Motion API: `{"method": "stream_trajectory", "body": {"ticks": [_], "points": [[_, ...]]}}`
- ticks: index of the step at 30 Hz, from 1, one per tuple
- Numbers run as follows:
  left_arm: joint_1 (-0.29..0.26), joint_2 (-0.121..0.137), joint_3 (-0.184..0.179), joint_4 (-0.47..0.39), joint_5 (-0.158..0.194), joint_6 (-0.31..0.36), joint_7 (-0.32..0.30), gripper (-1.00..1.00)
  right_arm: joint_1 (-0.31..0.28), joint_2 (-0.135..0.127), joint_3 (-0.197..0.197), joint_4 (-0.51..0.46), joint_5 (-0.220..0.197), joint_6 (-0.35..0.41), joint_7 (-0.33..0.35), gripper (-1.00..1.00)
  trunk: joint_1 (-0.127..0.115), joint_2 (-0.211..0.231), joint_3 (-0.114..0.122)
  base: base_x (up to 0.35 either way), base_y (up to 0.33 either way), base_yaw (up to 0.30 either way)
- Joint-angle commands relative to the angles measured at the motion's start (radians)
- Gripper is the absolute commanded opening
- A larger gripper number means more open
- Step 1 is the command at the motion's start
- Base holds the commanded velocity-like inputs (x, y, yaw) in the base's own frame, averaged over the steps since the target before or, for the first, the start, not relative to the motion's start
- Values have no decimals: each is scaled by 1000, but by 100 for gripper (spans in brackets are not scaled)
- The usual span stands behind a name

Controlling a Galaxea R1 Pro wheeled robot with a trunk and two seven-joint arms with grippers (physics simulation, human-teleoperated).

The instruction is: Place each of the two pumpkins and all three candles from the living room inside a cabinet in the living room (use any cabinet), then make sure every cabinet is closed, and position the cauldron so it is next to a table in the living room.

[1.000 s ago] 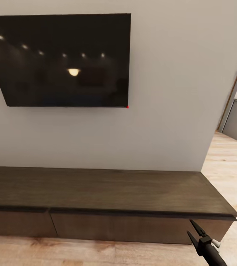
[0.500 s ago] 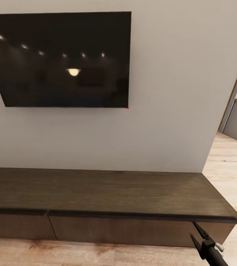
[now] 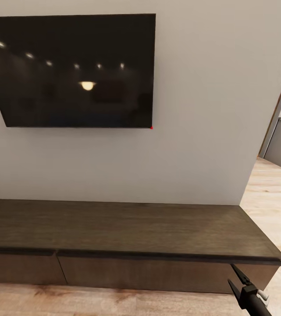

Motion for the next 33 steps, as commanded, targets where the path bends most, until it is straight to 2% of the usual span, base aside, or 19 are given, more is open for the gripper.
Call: {"method": "stream_trajectory", "body": {"ticks": [1,7,10,15,18,29,33], "points": [[0,0,0,-1,4,-1,-4,100,0,-1,3,1,-9,9,2,100,0,0,-1,0,0,0],[0,0,0,0,5,-1,-4,100,0,-4,1,2,-10,9,2,100,0,0,-1,0,0,0],[0,0,0,0,5,-1,-5,100,1,-13,-3,10,-11,9,1,100,0,0,-1,0,0,0],[0,0,0,0,4,-1,-5,100,1,-28,-67,39,-8,8,2,100,0,0,-1,0,0,0],[0,0,0,0,5,-1,-5,100,1,-30,-79,45,-8,8,2,100,0,0,-1,0,0,0],[0,0,0,-1,5,0,-4,100,1,-33,-89,48,-6,3,0,100,0,0,-1,0,0,0],[0,0,0,-1,5,0,-4,100,1,-32,-89,48,-6,2,0,100,15,-28,-13,0,0,0]]}}
